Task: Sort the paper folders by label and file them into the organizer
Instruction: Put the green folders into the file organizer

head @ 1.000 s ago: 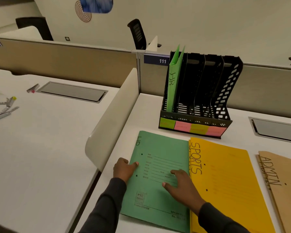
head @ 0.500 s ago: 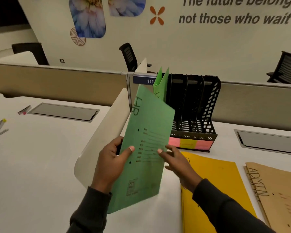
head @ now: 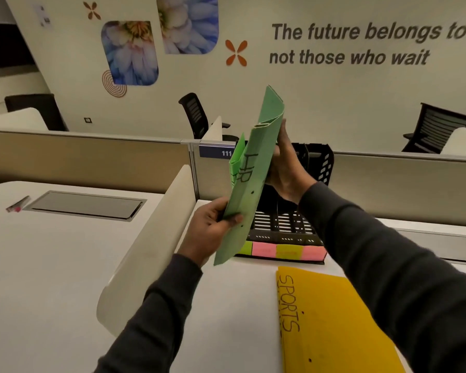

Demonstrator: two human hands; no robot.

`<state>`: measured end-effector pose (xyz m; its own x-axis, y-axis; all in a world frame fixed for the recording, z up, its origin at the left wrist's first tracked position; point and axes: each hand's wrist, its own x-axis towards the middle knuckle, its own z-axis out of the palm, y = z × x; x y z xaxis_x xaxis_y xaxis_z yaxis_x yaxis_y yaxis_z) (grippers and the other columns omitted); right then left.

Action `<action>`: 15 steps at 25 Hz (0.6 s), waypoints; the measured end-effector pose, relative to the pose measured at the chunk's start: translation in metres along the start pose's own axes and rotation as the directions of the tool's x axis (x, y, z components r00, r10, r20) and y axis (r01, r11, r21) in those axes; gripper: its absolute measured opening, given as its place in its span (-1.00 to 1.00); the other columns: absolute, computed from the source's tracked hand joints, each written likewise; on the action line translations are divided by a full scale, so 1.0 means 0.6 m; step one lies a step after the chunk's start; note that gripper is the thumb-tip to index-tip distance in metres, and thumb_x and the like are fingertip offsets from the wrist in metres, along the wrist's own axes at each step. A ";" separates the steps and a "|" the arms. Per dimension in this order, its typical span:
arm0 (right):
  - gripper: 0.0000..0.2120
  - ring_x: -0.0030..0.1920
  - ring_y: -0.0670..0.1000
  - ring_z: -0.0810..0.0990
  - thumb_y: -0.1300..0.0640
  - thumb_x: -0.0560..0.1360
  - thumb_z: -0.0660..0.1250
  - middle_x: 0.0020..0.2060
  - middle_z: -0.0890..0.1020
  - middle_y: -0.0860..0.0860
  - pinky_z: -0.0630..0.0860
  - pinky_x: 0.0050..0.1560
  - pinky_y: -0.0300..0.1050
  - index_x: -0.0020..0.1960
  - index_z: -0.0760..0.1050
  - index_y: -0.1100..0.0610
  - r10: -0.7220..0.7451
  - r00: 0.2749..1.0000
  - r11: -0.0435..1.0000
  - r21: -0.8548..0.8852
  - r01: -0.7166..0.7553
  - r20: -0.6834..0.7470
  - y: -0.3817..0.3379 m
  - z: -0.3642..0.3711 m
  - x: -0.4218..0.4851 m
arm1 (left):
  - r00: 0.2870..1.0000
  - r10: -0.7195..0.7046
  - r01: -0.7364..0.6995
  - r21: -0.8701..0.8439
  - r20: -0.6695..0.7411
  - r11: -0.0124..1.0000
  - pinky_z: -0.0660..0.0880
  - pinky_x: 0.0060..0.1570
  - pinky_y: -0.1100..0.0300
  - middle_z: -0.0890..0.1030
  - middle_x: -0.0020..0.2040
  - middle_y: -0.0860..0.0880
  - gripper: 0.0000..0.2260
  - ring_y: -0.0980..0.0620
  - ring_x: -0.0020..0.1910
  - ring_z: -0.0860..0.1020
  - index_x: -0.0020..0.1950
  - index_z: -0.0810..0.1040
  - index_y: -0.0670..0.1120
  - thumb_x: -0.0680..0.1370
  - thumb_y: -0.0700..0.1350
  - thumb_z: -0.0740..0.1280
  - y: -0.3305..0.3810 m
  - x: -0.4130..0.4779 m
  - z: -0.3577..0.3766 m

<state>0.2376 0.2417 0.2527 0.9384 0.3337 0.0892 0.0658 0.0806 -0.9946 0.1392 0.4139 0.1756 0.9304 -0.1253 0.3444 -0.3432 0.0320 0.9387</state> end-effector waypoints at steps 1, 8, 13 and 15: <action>-0.09 0.21 0.18 0.63 -0.58 0.39 -0.18 0.20 0.66 0.12 0.50 0.26 0.22 0.42 0.45 -0.04 0.004 1.000 1.000 0.000 -0.004 0.012 -0.012 -0.007 0.018 | 1.000 -0.009 0.009 0.005 0.010 1.000 0.59 -0.01 0.23 0.73 -0.01 0.09 -0.66 0.12 0.01 0.66 0.11 0.66 0.00 0.50 -0.40 0.37 -0.005 0.024 0.001; -0.27 -0.23 0.01 0.70 -0.41 0.55 -0.12 -0.21 0.73 0.01 0.59 -0.14 -0.07 -0.21 0.71 -0.03 -0.054 0.994 0.988 0.137 0.067 -0.100 -0.044 -0.053 0.122 | 0.993 -0.077 0.077 0.003 0.090 0.997 0.58 -0.08 0.30 0.71 -0.01 0.06 -0.64 0.21 -0.06 0.66 0.19 0.60 -0.12 0.49 -0.46 0.34 -0.047 0.159 0.012; -0.28 -0.31 0.00 0.68 -0.33 0.60 -0.09 -0.28 0.71 0.01 0.59 -0.26 -0.17 -0.29 0.69 0.02 -0.007 0.992 0.986 0.161 0.028 -0.127 -0.030 -0.078 0.171 | 0.988 -0.135 0.134 0.021 0.079 0.991 0.57 -0.10 0.38 0.65 0.10 -0.09 -0.62 0.26 -0.07 0.67 0.22 0.57 -0.17 0.48 -0.49 0.33 -0.095 0.207 0.013; -0.29 -0.30 0.02 0.69 -0.33 0.60 -0.09 -0.28 0.71 0.02 0.60 -0.26 -0.15 -0.28 0.69 0.03 0.023 0.991 0.983 0.182 0.002 -0.135 -0.014 -0.088 0.187 | 0.986 -0.143 0.140 0.030 0.088 0.990 0.57 -0.08 0.36 0.65 0.10 -0.11 -0.60 0.25 -0.06 0.67 0.23 0.57 -0.17 0.47 -0.50 0.34 -0.115 0.219 0.007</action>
<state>0.3601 0.2289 0.2682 0.9769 0.2056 0.0587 0.0054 0.2507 -0.9681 0.2845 0.3911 0.1559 0.9549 -0.2154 0.2046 -0.2129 -0.0159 0.9769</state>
